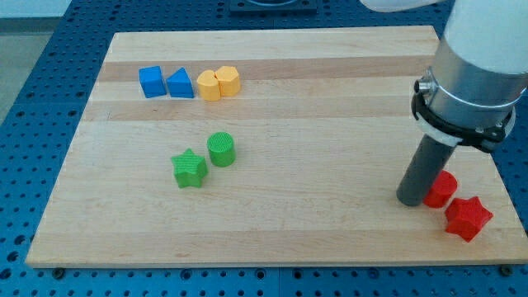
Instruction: Slide the green star a bit right
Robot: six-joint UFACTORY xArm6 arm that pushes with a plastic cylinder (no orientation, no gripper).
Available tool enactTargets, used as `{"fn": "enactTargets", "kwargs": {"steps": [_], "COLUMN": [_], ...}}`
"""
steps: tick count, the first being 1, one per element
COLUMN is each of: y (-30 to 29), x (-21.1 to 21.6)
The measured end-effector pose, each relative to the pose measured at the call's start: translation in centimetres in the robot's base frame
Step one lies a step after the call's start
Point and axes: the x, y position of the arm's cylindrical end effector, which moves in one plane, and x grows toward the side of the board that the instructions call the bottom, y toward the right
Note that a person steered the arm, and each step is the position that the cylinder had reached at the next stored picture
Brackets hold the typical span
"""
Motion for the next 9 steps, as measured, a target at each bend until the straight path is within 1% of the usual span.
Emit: {"fn": "enactTargets", "kwargs": {"steps": [2, 3, 9], "y": [-0.4, -2.3, -19.8], "x": [-0.1, -0.1, -0.1]}}
